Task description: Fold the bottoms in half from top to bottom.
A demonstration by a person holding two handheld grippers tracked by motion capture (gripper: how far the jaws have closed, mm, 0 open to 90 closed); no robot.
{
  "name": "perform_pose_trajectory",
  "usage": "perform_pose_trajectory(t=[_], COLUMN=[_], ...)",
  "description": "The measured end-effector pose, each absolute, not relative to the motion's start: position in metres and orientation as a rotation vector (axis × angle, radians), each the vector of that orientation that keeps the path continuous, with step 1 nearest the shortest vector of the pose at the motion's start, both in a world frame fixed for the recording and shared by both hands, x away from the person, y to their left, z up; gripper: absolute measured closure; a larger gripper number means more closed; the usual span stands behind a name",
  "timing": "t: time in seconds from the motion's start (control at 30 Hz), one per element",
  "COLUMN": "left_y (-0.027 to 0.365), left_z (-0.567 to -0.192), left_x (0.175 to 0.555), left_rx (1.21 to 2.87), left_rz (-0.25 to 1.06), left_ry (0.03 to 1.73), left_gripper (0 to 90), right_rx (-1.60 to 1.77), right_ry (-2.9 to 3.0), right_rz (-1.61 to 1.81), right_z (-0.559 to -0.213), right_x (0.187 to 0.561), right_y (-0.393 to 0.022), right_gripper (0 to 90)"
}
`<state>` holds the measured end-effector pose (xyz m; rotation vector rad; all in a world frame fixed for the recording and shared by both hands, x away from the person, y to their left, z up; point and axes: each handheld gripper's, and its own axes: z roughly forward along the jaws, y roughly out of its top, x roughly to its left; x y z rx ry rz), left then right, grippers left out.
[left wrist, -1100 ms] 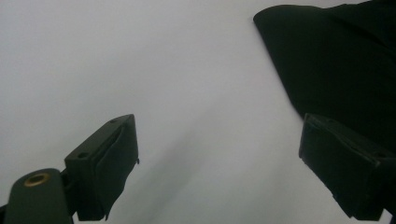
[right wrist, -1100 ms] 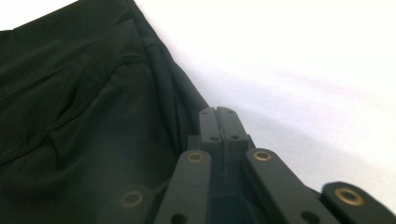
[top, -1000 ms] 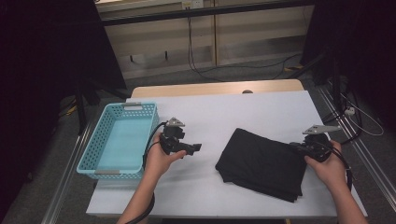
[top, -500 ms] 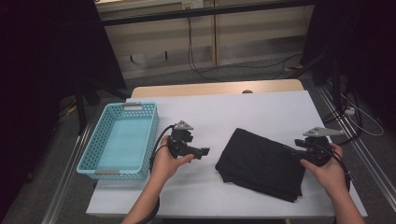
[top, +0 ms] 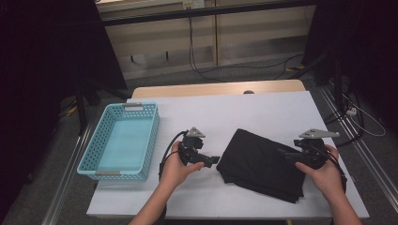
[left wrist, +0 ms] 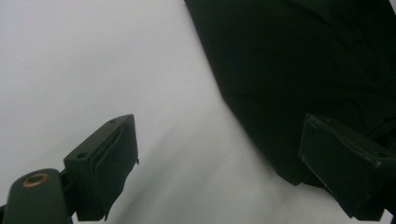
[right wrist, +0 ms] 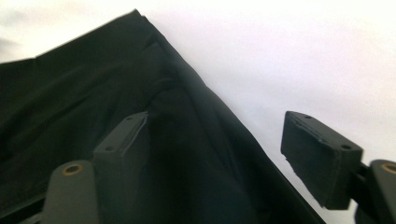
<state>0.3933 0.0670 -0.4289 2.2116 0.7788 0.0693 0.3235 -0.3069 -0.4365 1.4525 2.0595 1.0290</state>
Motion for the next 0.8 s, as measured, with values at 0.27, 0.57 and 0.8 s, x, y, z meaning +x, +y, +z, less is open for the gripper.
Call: perform_pose_trajectory(t=[0.27,0.57,0.8], left_y=[0.054,0.049,0.046], left_z=[-0.435,-0.44,-0.444], left_x=[0.387,0.384,0.383], left_rx=[2.236,2.253,2.266], left_rz=[0.04,0.027,-0.001], left_ry=[0.734,0.709,0.703], left_gripper=[11.9,15.1,18.4], right_rx=[1.476,1.482,1.479], right_ry=[2.073,2.063,2.061], right_rz=[1.041,1.061,1.075], right_z=[-0.44,-0.439,-0.438], right_x=[0.324,0.322,0.321], right_y=[-0.304,-0.305,-0.305], right_gripper=[18.1,18.0,17.7])
